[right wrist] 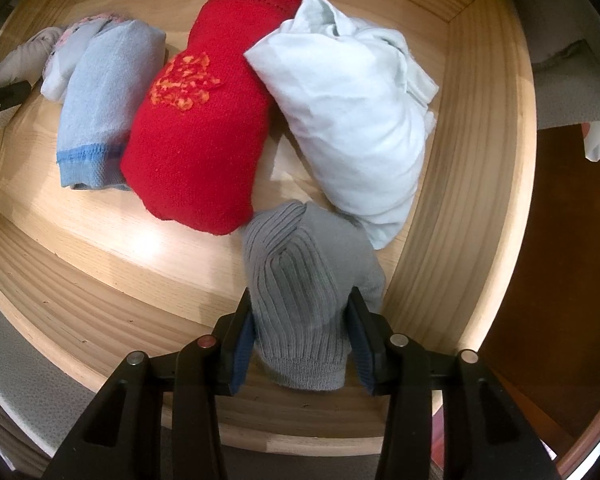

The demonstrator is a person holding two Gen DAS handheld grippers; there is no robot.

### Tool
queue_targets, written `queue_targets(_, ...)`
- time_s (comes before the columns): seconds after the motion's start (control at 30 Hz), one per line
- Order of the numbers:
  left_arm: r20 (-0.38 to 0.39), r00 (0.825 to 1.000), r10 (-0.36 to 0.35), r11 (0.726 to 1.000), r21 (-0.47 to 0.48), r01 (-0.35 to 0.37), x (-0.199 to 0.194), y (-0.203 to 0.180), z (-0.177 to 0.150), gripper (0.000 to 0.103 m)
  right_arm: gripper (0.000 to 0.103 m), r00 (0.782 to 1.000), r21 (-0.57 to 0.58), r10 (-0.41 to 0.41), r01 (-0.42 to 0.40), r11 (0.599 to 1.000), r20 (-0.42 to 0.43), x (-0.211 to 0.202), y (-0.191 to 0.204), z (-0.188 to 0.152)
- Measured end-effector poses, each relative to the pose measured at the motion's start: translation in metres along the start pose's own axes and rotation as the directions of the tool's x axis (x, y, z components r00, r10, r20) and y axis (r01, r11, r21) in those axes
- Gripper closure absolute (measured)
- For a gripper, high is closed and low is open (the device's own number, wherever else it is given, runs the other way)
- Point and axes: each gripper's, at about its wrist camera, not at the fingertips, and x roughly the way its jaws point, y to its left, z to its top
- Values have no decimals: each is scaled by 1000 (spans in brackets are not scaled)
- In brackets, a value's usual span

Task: Take underwear out of drawer
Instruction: 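Grasp the taupe wrapped bundle with the left tool while the right tool holds the grey knit item, then lift the taupe wrapped bundle into the white box with the left tool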

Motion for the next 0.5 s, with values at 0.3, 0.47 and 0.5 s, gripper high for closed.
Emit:
queue_targets(0.3,-49,999,0,996,-86,-5,0,5,-14,62,60,1000,3,-4,4,1000,2,-3,0,1)
queue_targets(0.47,-67,997,-34,987,-161,23,-1,16,-25,63,60,1000,22,-3,3,1000,2,-6,-1,3)
queue_targets(0.5,-67,997,-38,985,-172,26,-1,17,-27,63,60,1000,30,-2,2,1000,2,-6,-2,3)
